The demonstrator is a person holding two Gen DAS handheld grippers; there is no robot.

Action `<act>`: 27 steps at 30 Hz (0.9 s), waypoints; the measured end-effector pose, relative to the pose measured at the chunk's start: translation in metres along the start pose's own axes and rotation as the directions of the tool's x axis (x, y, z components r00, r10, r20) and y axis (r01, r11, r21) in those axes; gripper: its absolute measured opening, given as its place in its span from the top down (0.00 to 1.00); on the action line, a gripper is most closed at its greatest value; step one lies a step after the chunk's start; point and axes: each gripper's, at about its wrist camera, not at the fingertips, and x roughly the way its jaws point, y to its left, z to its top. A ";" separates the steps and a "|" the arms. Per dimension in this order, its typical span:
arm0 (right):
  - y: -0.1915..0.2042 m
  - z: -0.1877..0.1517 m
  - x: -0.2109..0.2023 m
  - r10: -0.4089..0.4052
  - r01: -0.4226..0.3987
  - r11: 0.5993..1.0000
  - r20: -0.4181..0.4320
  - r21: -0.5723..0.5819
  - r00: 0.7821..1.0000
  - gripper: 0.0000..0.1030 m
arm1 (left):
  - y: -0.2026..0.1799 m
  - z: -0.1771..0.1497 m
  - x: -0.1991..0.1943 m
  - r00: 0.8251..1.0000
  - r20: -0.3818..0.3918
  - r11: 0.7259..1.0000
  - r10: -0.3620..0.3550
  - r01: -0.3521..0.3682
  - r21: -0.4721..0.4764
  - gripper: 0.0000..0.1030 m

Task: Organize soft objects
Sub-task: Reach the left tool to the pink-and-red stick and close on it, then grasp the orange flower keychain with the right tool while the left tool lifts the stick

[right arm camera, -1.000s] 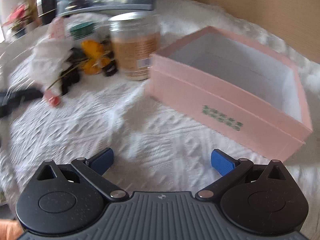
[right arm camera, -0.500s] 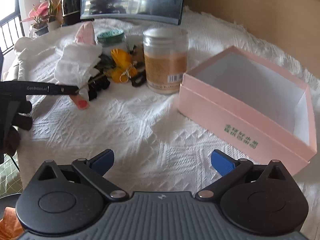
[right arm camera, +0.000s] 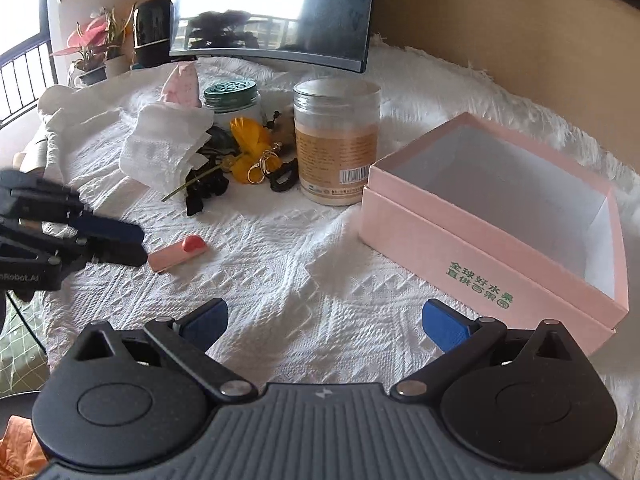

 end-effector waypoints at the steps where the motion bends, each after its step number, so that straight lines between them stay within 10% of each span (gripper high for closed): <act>1: -0.001 -0.001 0.001 0.000 0.000 1.000 -0.004 0.007 1.000 0.00 | -0.001 0.003 0.005 1.000 -0.018 1.000 0.003 -0.003 0.000 0.79; 8: -0.002 -0.008 -0.002 0.014 -0.014 1.000 -0.003 0.010 1.000 0.00 | -0.011 0.008 0.036 0.983 -0.083 0.986 0.163 -0.158 0.059 0.71; 21: 0.000 0.002 -0.016 -0.032 0.032 0.999 0.057 0.000 0.998 0.02 | -0.015 0.003 0.044 0.990 -0.077 0.993 0.116 -0.117 -0.013 0.85; 27: 0.014 0.049 -0.008 0.013 -0.013 1.000 0.041 0.017 0.999 0.63 | 0.002 -0.009 0.030 0.998 -0.019 0.989 0.063 -0.065 -0.136 0.87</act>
